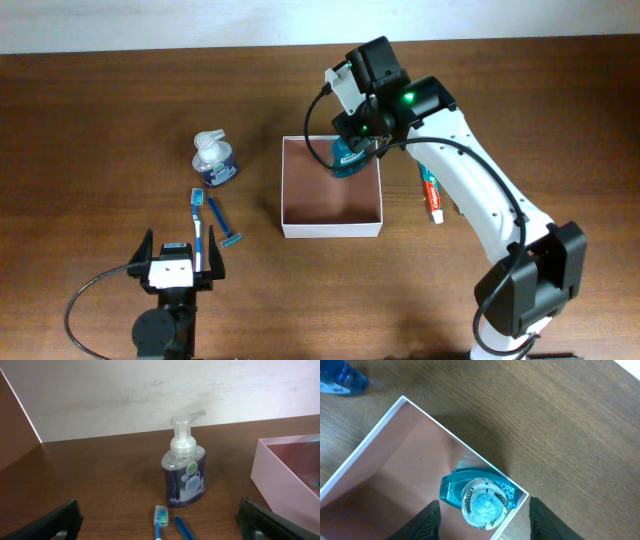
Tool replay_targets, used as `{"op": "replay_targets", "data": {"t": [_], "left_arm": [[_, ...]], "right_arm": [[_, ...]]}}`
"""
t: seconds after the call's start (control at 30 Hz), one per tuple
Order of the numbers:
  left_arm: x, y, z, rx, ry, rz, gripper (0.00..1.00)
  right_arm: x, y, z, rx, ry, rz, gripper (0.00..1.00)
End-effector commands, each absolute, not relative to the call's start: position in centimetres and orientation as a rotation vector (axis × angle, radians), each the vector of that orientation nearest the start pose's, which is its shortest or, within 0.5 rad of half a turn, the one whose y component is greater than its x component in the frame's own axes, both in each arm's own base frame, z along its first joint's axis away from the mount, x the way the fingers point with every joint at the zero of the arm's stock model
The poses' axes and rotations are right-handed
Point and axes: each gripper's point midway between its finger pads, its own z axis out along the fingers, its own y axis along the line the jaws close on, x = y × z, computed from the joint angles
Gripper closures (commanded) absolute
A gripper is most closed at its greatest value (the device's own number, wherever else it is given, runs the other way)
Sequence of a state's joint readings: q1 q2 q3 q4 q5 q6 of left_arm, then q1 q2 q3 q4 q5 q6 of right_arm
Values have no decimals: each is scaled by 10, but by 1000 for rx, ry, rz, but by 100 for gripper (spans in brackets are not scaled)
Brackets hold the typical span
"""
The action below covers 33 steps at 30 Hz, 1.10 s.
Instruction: Pack container
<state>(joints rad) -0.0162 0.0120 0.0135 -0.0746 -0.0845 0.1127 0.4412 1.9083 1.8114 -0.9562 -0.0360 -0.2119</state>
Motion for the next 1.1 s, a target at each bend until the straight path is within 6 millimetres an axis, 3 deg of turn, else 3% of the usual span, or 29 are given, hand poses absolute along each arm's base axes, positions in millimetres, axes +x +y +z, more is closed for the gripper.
{"op": "replay_targets", "data": {"t": [0.0, 0.53, 0.8, 0.97, 1.07], "left_arm": [[246, 10, 158, 56, 1644, 150, 1], [246, 10, 158, 56, 1644, 150, 1], [246, 10, 158, 56, 1644, 150, 0], [246, 10, 158, 56, 1644, 150, 0], [246, 10, 158, 56, 1644, 150, 1]], "right_arm": [[434, 212, 182, -842, 2490, 145, 52], [435, 212, 165, -851, 2526, 141, 53], [434, 212, 157, -857, 2546, 139, 64], [434, 212, 157, -856, 2545, 138, 76], [434, 212, 157, -856, 2546, 138, 76]]}}
